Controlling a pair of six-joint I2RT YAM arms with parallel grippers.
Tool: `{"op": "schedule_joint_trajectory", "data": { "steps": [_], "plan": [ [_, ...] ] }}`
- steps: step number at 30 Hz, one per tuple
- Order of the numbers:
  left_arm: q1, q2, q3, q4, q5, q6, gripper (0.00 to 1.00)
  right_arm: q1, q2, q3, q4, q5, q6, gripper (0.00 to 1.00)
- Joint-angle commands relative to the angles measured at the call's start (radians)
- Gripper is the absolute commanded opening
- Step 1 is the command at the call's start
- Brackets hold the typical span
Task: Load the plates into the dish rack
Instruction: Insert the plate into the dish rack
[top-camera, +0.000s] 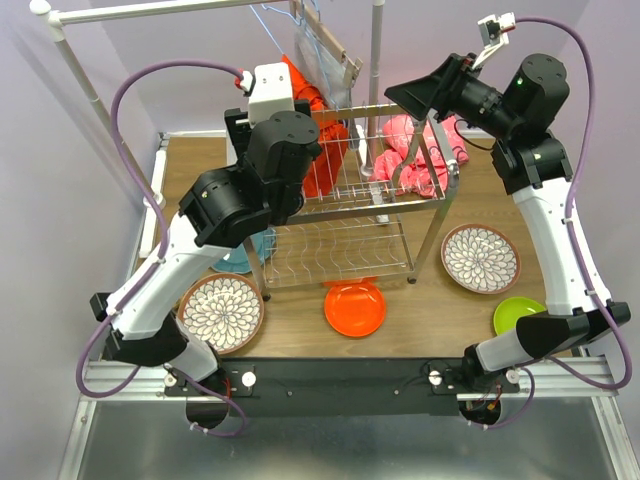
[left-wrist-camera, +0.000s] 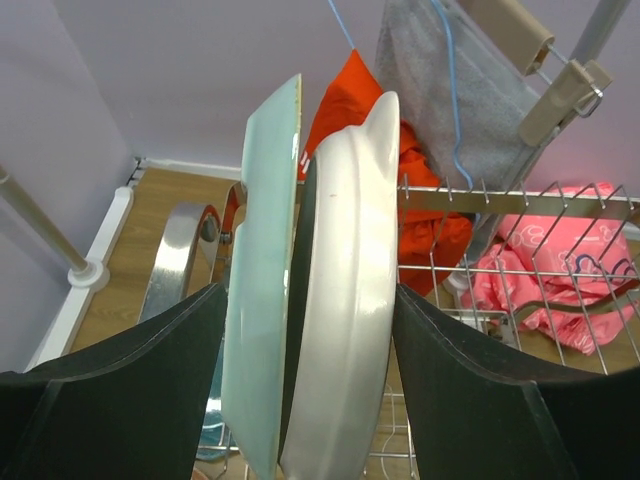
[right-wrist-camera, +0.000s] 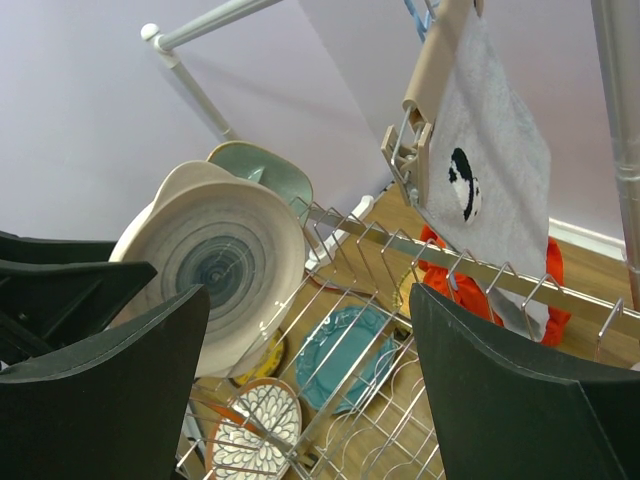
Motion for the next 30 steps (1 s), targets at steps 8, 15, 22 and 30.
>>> {"op": "schedule_joint_trajectory", "data": {
  "steps": [8,15,22,30],
  "plan": [
    [0.055,0.033,0.047,-0.201,-0.081,-0.123,0.71,0.005,-0.033,-0.011,-0.005,0.009,-0.010,0.90],
    [0.070,-0.014,0.015,-0.175,-0.045,-0.102,0.63,0.005,-0.031,-0.014,-0.002,0.008,-0.008,0.90],
    [0.077,-0.050,-0.022,-0.129,-0.015,-0.082,0.52,0.005,-0.033,-0.014,-0.003,0.009,-0.008,0.90],
    [0.077,-0.074,-0.046,-0.106,0.043,-0.062,0.46,0.005,-0.031,-0.014,-0.003,0.009,-0.008,0.90]
  ]
}}
